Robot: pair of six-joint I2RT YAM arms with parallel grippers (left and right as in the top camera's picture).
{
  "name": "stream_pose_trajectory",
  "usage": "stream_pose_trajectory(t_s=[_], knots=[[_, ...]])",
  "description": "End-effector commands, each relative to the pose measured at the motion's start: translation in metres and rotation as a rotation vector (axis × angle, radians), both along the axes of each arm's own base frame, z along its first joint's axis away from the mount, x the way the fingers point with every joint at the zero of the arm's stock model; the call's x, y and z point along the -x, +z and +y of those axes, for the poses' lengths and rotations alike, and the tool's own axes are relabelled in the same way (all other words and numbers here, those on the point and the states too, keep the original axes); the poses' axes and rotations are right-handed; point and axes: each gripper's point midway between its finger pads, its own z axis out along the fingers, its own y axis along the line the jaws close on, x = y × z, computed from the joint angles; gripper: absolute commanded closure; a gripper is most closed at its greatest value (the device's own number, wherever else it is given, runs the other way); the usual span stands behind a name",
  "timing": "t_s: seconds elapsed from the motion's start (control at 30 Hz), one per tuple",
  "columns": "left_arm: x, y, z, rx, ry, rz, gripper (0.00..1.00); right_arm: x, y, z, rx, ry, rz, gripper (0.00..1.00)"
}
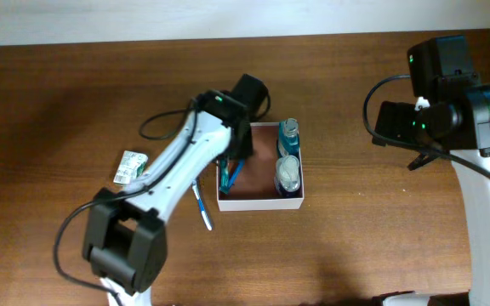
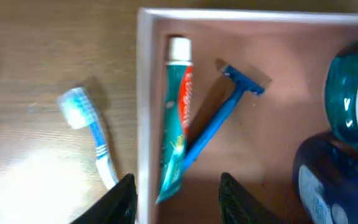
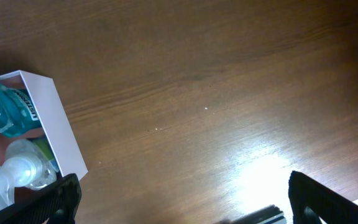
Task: Pack container
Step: 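Lower the toothpaste into the box's left side and release, then grasp the blue toothbrush handle with the left gripper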
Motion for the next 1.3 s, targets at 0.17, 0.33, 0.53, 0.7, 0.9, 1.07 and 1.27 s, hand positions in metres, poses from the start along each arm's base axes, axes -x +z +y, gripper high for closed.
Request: stream_pose_trajectory(t_s=[0.17, 0.33, 0.53, 0.7, 0.9, 1.07, 1.27], knots=[[0.018, 0.079, 0.063, 0.026, 0.105, -0.064, 0.60, -0.001, 0.003, -0.005, 0.013, -0.016, -0.011, 0.02], [0.022, 0.065, 0.079, 0.004, 0.144, -0.020, 0.65, -0.001, 0.003, -0.005, 0.013, -0.016, -0.011, 0.02], [0.026, 0.025, 0.084, 0.068, 0.181, 0.053, 0.65, -0.001, 0.003, -0.005, 0.013, -0.016, -0.011, 0.02], [0.036, -0.018, 0.089, 0.125, 0.208, 0.121, 0.65, -0.001, 0.003, -0.005, 0.013, -0.016, -0.011, 0.02], [0.054, -0.061, 0.083, 0.198, 0.212, 0.181, 0.65, -0.001, 0.003, -0.005, 0.013, -0.016, -0.011, 0.02], [0.064, -0.098, 0.080, 0.232, 0.205, 0.170, 0.65, -0.001, 0.003, -0.004, 0.013, -0.015, -0.011, 0.02], [0.066, -0.112, 0.082, 0.235, 0.203, 0.153, 0.64, -0.001, 0.003, -0.005, 0.013, -0.016, -0.011, 0.02]])
